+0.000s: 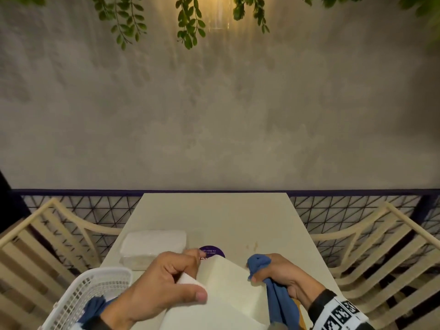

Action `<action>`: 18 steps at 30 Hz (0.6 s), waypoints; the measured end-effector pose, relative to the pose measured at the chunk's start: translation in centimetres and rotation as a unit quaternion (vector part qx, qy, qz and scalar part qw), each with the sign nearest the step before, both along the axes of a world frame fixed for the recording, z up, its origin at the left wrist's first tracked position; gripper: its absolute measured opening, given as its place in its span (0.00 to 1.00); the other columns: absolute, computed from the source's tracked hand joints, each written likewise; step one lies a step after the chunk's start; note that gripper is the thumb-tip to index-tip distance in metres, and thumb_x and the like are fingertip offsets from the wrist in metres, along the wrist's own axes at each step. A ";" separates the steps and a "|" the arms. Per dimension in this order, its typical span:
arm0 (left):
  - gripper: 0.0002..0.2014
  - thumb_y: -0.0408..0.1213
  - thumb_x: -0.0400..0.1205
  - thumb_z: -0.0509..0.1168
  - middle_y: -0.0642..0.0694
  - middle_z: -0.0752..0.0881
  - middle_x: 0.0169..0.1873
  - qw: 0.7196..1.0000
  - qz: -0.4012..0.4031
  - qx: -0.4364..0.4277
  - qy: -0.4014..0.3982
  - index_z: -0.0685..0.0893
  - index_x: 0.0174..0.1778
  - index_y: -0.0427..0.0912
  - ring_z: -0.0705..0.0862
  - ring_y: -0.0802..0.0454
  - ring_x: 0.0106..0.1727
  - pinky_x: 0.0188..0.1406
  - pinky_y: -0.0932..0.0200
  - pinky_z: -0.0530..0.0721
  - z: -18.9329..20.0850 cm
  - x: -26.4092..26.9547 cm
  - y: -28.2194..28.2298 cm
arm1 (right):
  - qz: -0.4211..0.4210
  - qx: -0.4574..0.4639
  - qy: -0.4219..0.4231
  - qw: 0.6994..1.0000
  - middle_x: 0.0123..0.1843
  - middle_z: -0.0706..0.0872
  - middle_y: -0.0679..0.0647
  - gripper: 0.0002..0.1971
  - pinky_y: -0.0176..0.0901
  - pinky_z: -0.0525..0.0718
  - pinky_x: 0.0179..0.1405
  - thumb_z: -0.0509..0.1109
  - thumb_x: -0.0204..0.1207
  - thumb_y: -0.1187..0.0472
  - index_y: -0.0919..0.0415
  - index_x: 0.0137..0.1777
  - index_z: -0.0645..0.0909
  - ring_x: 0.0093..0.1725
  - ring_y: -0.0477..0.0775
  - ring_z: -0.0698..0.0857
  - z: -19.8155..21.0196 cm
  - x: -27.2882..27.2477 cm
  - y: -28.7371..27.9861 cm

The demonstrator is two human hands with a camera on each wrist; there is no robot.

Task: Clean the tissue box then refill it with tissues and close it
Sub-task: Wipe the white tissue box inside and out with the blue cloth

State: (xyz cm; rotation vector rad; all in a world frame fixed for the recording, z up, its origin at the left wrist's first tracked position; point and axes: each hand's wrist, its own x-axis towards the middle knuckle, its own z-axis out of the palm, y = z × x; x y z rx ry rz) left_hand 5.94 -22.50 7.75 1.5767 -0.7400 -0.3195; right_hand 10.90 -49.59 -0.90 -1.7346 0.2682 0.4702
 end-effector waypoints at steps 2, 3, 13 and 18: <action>0.17 0.58 0.56 0.78 0.60 0.82 0.26 0.996 0.060 0.054 -0.032 0.81 0.20 0.51 0.81 0.66 0.37 0.66 0.68 0.71 -0.1 1.0 1.3 | -0.002 -0.029 -0.018 0.999 0.30 0.88 0.56 0.16 0.40 0.84 0.38 0.74 0.60 0.82 0.61 0.22 0.84 0.37 0.54 0.86 -0.2 0.3 -0.3; 0.16 0.59 0.55 0.77 0.58 0.84 0.31 0.991 0.098 0.081 -0.042 0.82 0.22 0.53 0.81 0.65 0.42 0.65 0.67 0.70 -0.3 1.7 2.1 | -0.014 -0.042 -0.032 0.998 0.29 0.87 0.56 0.16 0.41 0.83 0.38 0.74 0.59 0.83 0.61 0.22 0.83 0.37 0.55 0.85 -0.1 0.4 -0.4; 0.14 0.39 0.84 0.58 0.42 0.80 0.61 0.906 0.330 0.134 0.228 0.75 0.64 0.41 0.81 0.50 0.50 0.42 0.56 0.83 -13.7 4.1 1.0 | -0.165 -0.282 -0.128 0.936 0.38 0.81 0.54 0.15 0.39 0.73 0.37 0.68 0.69 0.75 0.52 0.44 0.81 0.41 0.55 0.78 -3.5 -1.2 0.3; 0.18 0.51 0.82 0.57 0.39 0.85 0.49 0.863 0.392 0.185 0.259 0.77 0.55 0.39 0.85 0.40 0.51 0.55 0.43 0.85 -17.9 5.0 -0.3 | -0.225 -0.281 -0.164 0.919 0.33 0.79 0.50 0.16 0.39 0.68 0.25 0.66 0.70 0.77 0.52 0.40 0.76 0.33 0.54 0.76 -6.8 -3.4 1.2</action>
